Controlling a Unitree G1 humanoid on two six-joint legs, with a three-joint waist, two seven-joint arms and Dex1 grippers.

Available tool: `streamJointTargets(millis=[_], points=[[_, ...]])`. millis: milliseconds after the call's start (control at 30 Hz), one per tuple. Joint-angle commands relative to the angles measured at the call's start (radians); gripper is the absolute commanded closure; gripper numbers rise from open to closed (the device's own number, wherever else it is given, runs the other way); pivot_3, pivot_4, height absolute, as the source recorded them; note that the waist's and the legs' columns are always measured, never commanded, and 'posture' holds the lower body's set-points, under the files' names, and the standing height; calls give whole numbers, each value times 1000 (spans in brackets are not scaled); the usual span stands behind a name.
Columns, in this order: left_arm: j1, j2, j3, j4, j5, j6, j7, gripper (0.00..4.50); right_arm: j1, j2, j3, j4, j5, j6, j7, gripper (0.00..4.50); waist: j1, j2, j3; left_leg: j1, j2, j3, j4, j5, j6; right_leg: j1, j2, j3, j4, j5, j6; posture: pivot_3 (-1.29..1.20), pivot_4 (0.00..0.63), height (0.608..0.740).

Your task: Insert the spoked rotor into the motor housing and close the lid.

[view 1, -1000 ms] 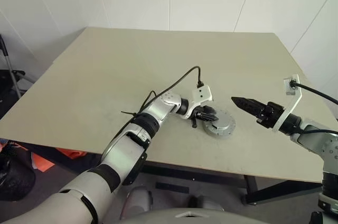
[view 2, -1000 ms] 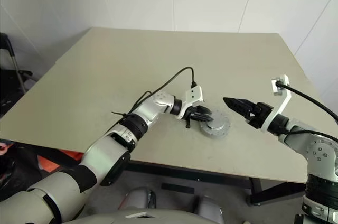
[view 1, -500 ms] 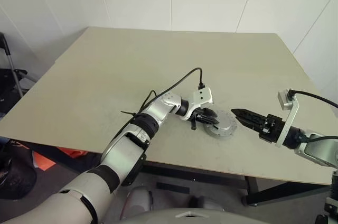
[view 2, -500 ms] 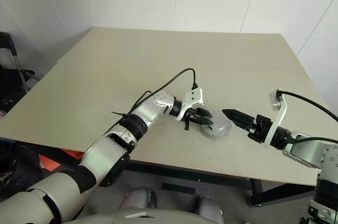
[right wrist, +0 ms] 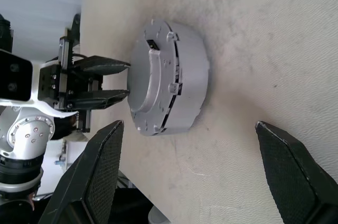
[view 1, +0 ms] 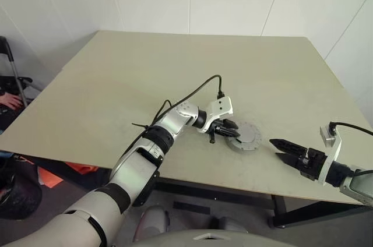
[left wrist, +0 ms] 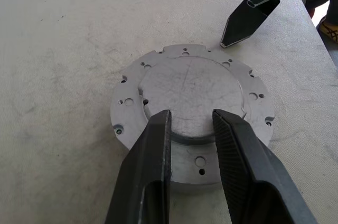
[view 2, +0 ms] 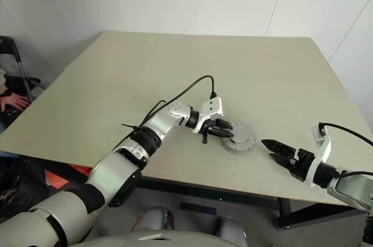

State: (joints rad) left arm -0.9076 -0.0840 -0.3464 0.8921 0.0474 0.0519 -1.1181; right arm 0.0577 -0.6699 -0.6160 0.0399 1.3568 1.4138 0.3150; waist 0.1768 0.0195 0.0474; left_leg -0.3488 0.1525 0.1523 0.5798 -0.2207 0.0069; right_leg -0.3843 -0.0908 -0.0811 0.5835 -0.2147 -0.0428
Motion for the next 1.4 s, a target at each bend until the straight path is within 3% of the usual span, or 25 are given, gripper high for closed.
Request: streamJointTargets(millis=[33,333,967,1400], points=[[4,1,-9,-13,12,8,3,3197,-14,53,32,-64,56,7,-34,12,0,0,0,0,0,0,0,0,0,0,0,0,0,0,0,0,0,740],[14,3,-13,-27,12,12,-2,3197,-73,156,115,-120,143,-44,-163,12,-4,1,-1,0,0,0,0,0,-1,0,0,0,0,0,0,0,0,740],[23,10,-15,-49,10,27,2,3197,-88,252,129,-66,-9,-258,-253,12,-40,-3,1,4,1,0,-1,2,-6,1,0,0,-2,0,1,0,0,740],[27,19,-19,-60,8,33,-5,3197,-92,285,122,-3,-72,-368,-245,12,-55,-6,6,11,1,1,-5,5,-5,24,-5,-12,-45,2,5,0,0,740]])
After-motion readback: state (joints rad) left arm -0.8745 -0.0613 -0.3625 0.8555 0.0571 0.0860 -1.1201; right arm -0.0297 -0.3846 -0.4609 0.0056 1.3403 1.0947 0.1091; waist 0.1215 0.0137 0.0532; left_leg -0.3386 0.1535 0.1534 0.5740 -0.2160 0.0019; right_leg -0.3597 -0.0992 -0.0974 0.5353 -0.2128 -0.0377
